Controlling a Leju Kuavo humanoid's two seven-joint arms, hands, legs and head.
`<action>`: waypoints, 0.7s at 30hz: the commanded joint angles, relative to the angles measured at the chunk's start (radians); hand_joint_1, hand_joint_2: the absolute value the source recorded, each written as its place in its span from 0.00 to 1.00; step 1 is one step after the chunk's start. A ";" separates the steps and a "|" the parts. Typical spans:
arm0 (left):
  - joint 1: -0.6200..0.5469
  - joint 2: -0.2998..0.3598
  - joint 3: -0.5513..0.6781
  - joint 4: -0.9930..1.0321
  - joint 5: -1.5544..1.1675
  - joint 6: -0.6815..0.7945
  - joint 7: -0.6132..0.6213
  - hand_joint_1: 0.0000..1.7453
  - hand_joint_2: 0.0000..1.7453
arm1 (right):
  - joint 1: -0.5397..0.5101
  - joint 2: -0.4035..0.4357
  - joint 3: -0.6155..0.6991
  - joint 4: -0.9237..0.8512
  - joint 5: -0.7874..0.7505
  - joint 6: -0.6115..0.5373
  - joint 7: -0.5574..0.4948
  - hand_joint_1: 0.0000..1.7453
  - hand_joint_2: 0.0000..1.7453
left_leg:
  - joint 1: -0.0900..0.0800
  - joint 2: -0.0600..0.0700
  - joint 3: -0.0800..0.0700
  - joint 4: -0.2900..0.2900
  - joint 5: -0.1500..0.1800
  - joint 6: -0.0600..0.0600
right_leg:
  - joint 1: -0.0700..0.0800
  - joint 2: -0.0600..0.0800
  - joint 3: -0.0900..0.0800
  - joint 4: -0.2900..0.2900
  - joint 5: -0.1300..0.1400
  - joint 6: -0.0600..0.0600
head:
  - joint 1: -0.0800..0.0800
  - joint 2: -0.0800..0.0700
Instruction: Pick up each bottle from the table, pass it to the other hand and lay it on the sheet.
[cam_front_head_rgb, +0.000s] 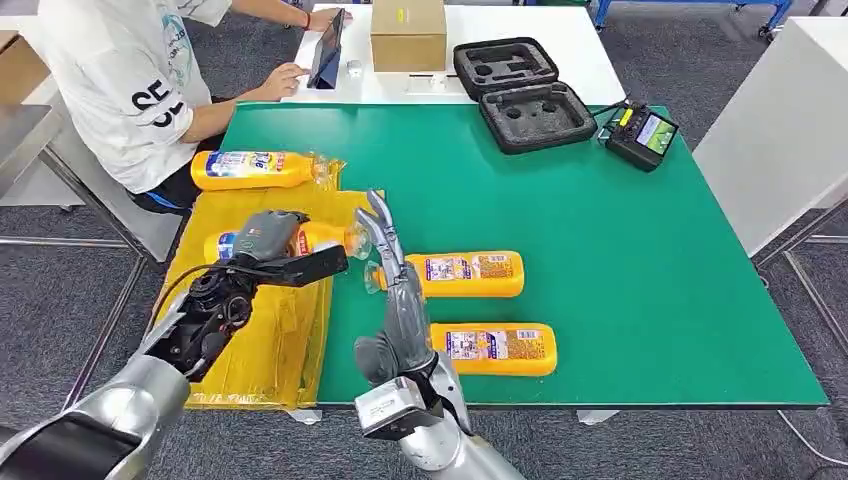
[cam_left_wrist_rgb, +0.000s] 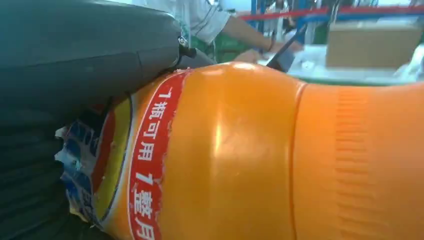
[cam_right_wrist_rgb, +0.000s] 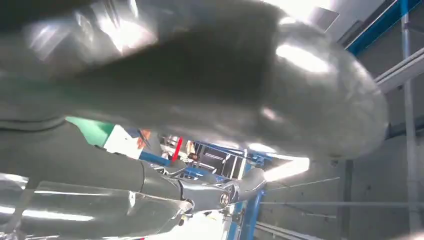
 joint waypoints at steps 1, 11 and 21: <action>-0.113 0.027 0.004 0.191 -0.018 -0.064 0.024 1.00 1.00 | 0.012 -0.016 -0.009 0.002 -0.004 0.001 0.001 0.00 0.00 | 0.002 0.000 0.002 0.000 -0.001 -0.001 | 0.001 0.001 0.002 0.000 -0.001 -0.001 | 0.000 0.000; -0.118 0.027 0.021 0.252 -0.048 -0.095 0.055 1.00 1.00 | 0.019 -0.009 -0.019 0.010 0.000 0.014 0.001 0.00 0.00 | 0.001 -0.001 0.001 0.000 -0.001 -0.001 | 0.001 0.000 0.002 0.000 -0.001 -0.001 | 0.000 0.000; -0.062 0.021 0.043 0.263 -0.079 -0.081 0.094 0.96 1.00 | 0.011 -0.003 -0.025 0.014 -0.005 0.038 0.006 0.00 0.00 | 0.001 0.000 0.002 0.000 -0.001 -0.001 | 0.001 0.001 0.002 -0.001 -0.001 -0.001 | 0.000 0.000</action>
